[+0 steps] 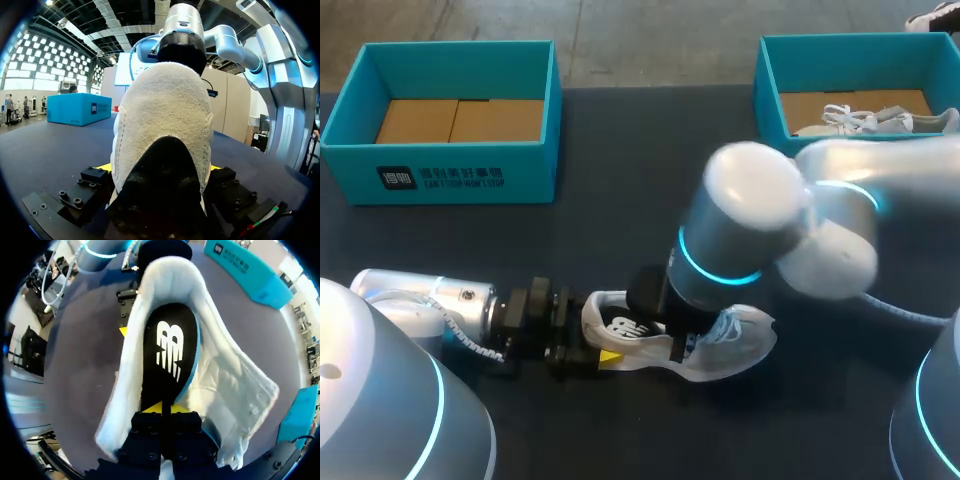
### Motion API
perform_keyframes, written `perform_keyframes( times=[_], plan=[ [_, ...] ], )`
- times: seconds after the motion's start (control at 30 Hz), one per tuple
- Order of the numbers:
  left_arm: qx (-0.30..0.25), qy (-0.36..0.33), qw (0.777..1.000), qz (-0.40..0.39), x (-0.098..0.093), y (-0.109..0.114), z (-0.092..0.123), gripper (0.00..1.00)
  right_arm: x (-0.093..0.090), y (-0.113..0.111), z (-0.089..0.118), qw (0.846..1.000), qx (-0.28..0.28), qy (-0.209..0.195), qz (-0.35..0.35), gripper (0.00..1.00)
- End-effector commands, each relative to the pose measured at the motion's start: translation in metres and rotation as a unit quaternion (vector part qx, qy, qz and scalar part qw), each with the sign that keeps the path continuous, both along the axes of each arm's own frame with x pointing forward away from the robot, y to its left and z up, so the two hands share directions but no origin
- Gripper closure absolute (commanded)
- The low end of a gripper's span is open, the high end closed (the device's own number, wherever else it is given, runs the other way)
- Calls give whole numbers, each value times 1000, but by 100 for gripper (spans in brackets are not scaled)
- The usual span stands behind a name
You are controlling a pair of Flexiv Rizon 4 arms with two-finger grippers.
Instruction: Take the shoe out of the shoebox, open the shoe tongue, remove and reinsert the insole, then place the shoe into the shoebox
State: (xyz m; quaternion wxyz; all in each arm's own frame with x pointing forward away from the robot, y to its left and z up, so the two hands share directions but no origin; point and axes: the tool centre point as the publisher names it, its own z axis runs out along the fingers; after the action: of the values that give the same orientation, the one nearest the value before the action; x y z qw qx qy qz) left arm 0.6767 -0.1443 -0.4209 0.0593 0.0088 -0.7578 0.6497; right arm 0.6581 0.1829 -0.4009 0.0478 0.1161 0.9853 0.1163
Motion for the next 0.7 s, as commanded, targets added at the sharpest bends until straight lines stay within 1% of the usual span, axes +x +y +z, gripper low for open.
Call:
perform_keyframes(
  times=[0.03,0.2,0.47,0.7],
  plan=[
    [1,0,1000,2,2,1,-3,100,-10,-8,8,997,67,-40,2,100],
    [1,0,1000,2,2,1,-3,100,-7,-10,11,995,86,-52,-2,100],
    [1,0,1000,2,2,1,-3,100,-4,-16,22,986,137,-97,-10,100],
    [1,0,1000,2,2,1,-3,100,-2,-19,27,985,141,-101,-9,100]
  ],
)
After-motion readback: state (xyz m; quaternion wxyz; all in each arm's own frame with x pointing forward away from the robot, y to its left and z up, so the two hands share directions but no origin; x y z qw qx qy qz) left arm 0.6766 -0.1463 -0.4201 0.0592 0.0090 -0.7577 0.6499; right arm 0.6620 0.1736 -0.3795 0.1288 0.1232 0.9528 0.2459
